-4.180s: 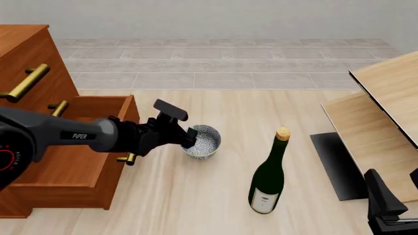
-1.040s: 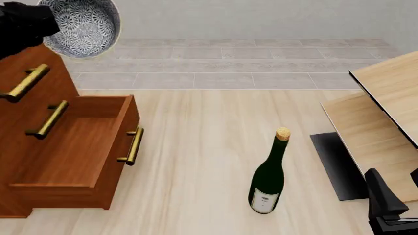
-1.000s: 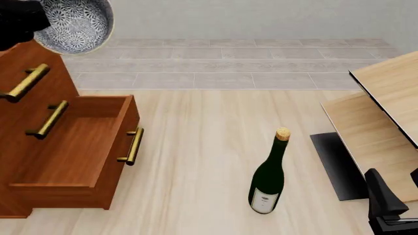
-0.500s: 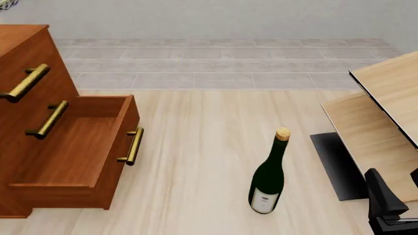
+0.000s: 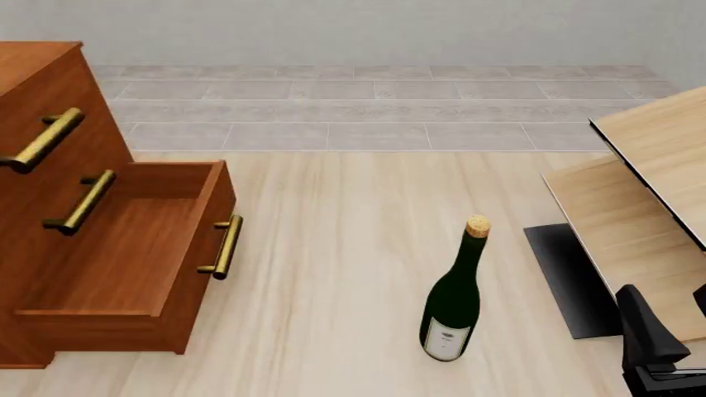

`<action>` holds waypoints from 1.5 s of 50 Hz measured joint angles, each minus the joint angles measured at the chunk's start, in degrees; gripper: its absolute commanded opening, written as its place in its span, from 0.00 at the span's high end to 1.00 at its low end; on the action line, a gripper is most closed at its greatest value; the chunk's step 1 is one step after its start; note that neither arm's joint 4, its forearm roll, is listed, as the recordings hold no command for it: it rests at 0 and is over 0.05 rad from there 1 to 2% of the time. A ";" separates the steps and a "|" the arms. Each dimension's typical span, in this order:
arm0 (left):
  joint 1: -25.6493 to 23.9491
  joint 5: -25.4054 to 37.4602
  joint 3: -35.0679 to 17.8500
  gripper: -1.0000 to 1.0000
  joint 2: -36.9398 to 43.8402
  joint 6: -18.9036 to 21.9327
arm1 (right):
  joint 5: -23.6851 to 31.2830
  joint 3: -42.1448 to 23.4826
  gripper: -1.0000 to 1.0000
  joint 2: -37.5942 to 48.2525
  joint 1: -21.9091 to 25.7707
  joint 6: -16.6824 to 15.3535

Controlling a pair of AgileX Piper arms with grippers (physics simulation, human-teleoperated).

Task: Put the bowl on top of the cabinet.

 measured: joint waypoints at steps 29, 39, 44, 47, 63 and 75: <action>9.53 6.60 -4.71 1.00 5.56 -6.64 | 0.00 0.00 0.00 0.00 0.00 0.00; 12.16 7.99 -6.08 1.00 7.51 -7.01 | 0.00 0.00 0.00 0.00 0.00 0.00; 13.47 8.31 -6.51 1.00 8.38 -6.95 | 0.00 0.00 0.00 0.00 0.00 0.00; 14.24 8.38 -6.57 1.00 8.89 -6.88 | 0.00 0.00 0.00 0.00 0.00 0.00; 17.80 7.43 -4.82 1.00 11.36 -5.69 | 0.00 0.00 0.00 0.00 0.00 0.00; 19.65 5.87 -2.51 1.00 12.81 -4.59 | 0.00 0.00 0.00 0.00 0.00 0.00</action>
